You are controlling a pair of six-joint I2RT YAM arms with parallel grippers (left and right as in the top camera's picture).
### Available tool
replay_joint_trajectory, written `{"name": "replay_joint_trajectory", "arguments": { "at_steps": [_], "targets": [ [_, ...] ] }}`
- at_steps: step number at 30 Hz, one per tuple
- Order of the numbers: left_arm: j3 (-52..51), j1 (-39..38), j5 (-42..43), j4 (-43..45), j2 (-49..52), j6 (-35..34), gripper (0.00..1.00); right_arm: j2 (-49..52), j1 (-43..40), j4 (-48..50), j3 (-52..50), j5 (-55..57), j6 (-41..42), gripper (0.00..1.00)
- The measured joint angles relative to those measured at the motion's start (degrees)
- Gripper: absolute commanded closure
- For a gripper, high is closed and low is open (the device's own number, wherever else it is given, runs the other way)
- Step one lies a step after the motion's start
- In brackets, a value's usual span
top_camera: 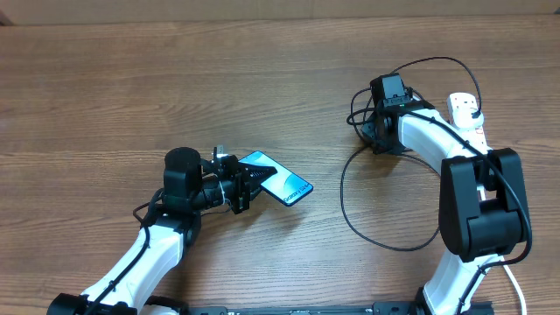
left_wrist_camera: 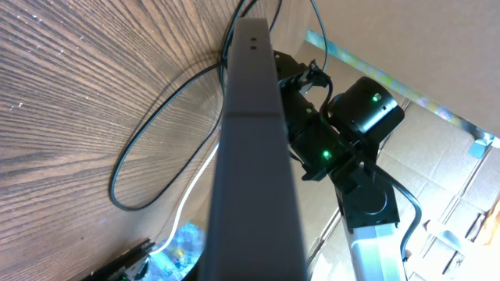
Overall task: Plug charger to phone and switch on socket
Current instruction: 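Move the right gripper to the black cable and grasp its USB-C plug, then lift the plug with the right gripper toward the phone's bottom port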
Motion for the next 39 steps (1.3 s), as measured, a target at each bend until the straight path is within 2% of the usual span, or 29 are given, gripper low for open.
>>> {"name": "replay_joint_trajectory", "arguments": {
  "at_steps": [4, 9, 11, 17, 26, 33, 36, 39],
  "targets": [
    [0.0, 0.0, 0.0, 0.0, 0.0, 0.0, 0.96, 0.6, 0.0, -0.1, 0.2, 0.8, 0.3, 0.76],
    [0.0, 0.0, 0.0, 0.0, 0.0, 0.0, 0.96, 1.9, 0.0, -0.4, 1.7, 1.2, 0.4, 0.88],
    [0.0, 0.0, 0.0, 0.0, 0.0, 0.0, 0.96, 2.1, -0.1, -0.8, 2.0, 0.5, 0.2, 0.96],
    [0.0, 0.0, 0.7, 0.0, 0.0, 0.0, 0.96, 2.1, -0.1, -1.0, 2.4, -3.0, -0.6, 0.96],
    [0.0, 0.0, 4.2, 0.0, 0.0, 0.1, 0.96, 0.5, -0.1, -8.3, 4.9, -13.3, -9.6, 0.96],
    [0.0, 0.5, 8.1, 1.2, 0.0, 1.1, 0.96, -17.2, -0.1, -11.9, 7.2, -15.3, -15.4, 0.96],
    [0.0, 2.4, 10.2, 5.5, 0.3, 1.1, 0.96, -27.7, 0.0, -15.8, 8.5, -17.6, -17.9, 0.96],
    [1.6, 4.5, 13.5, 9.6, 3.3, 1.1, 0.96, -33.0, 0.0, -21.5, 8.8, -24.1, -22.4, 0.96]
  ]
}}
